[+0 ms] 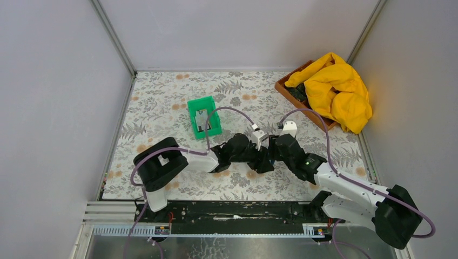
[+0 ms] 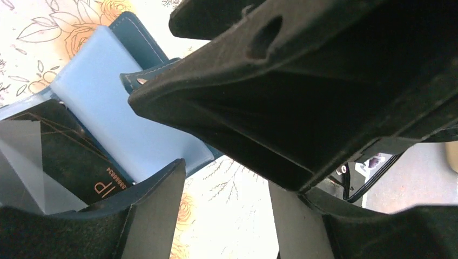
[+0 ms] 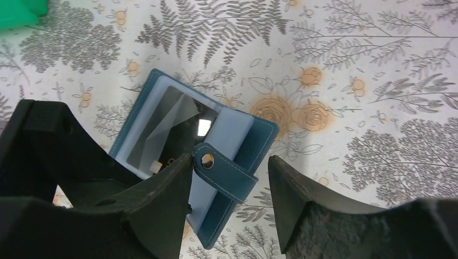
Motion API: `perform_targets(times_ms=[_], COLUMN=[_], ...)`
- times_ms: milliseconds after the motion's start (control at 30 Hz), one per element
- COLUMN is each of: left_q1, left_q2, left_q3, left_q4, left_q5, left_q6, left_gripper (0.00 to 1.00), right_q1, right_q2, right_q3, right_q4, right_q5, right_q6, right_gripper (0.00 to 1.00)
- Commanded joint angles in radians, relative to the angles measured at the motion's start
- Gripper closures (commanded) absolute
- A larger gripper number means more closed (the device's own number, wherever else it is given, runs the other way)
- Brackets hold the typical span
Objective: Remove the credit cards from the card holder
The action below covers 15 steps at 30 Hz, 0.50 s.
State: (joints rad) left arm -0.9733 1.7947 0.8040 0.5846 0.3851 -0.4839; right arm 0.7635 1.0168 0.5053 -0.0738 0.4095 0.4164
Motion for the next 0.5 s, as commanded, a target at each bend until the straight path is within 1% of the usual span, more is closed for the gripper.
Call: perform_targets(times_ms=[0, 133, 267, 333, 467], left_q1=[-0.016, -0.026, -0.026, -0.027, -0.025], left_q2=[0.059, 0.093, 0.106, 0.109, 0.103], left_q3=[0.052, 0.059, 0.054, 0.051, 0.045], left_q4=[0.040, 0.036, 0.035, 0.035, 0.040], left_q5=[0.016, 0.014, 0.007, 0.006, 0.013], left_q6=[0.032, 0.039, 0.039, 0.039, 0.038], left_gripper=[0.35, 0.35, 0.35, 0.35, 0.36], right_q1=[0.002, 0.000, 0.000, 0.000, 0.000], right_q2=[-0.032, -0.055, -0.056, -0.046, -0.013], right_q3=[0.023, 0.051, 0.077, 0.088, 0.095], right_q4=[0.018, 0.018, 0.028, 0.032, 0.053], right_q5=[0.015, 0.020, 0.004, 0.000, -0.018], right_q6=[0.016, 0.009, -0.004, -0.005, -0.002], right_gripper=[0.39, 0.40, 0.49, 0.52, 0.76])
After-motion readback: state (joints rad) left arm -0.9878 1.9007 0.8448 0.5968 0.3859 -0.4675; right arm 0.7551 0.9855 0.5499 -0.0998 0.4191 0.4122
